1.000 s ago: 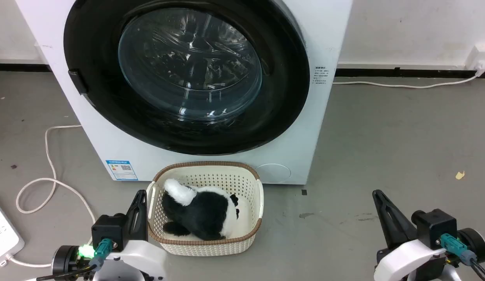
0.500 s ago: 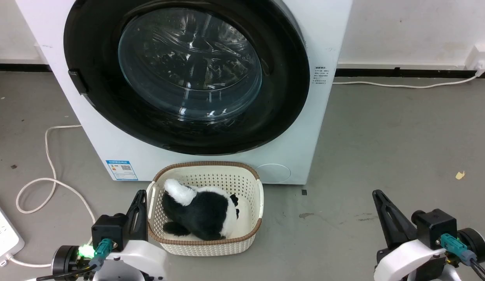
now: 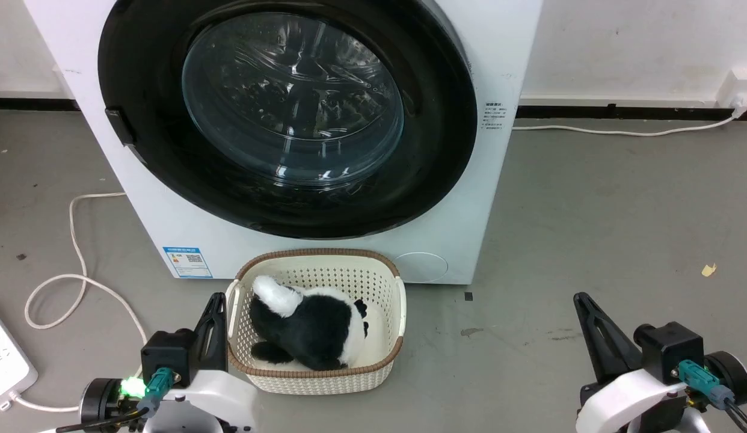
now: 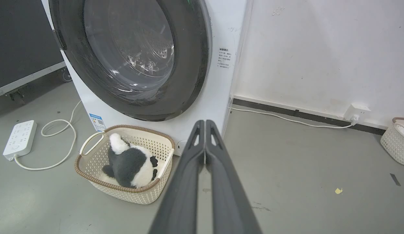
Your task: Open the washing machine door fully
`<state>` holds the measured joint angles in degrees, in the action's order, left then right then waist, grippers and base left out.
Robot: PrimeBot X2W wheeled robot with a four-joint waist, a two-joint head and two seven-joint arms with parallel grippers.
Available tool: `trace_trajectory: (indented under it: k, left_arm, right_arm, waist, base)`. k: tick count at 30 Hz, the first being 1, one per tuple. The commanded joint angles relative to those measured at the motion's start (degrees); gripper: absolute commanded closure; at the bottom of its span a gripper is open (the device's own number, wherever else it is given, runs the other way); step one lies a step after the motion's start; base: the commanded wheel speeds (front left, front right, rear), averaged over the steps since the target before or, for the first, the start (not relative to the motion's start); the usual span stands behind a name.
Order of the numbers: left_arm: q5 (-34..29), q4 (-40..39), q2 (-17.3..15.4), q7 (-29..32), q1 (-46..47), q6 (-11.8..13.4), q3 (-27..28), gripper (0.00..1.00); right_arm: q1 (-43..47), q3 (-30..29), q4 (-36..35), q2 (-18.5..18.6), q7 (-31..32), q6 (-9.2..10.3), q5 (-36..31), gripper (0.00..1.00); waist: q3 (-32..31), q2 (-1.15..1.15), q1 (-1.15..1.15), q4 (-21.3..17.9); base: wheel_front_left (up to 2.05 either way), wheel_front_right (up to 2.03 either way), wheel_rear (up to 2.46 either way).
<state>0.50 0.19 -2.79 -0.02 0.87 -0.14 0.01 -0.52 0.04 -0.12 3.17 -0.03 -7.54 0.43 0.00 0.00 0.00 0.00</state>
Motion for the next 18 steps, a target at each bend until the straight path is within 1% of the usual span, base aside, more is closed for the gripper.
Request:
trace_trajectory:
  k: [1, 18]
  left_arm:
    - [-0.50, -0.19, -0.09, 0.02, -0.87, 0.14, -0.01, 1.00]
    - [-0.50, -0.19, -0.09, 0.02, -0.87, 0.14, -0.01, 1.00]
  right_arm:
    - [0.52, -0.04, 0.12, -0.29, 0.03, 0.05, -0.43, 1.00]
    - [0.52, -0.04, 0.12, -0.29, 0.03, 0.05, -0.43, 1.00]
  waist:
    - [0.00, 0.00, 0.00, 0.00]
    - [0.00, 0.00, 0.00, 0.00]
  base:
    - [0.00, 0.00, 0.00]
    - [0.00, 0.00, 0.00]
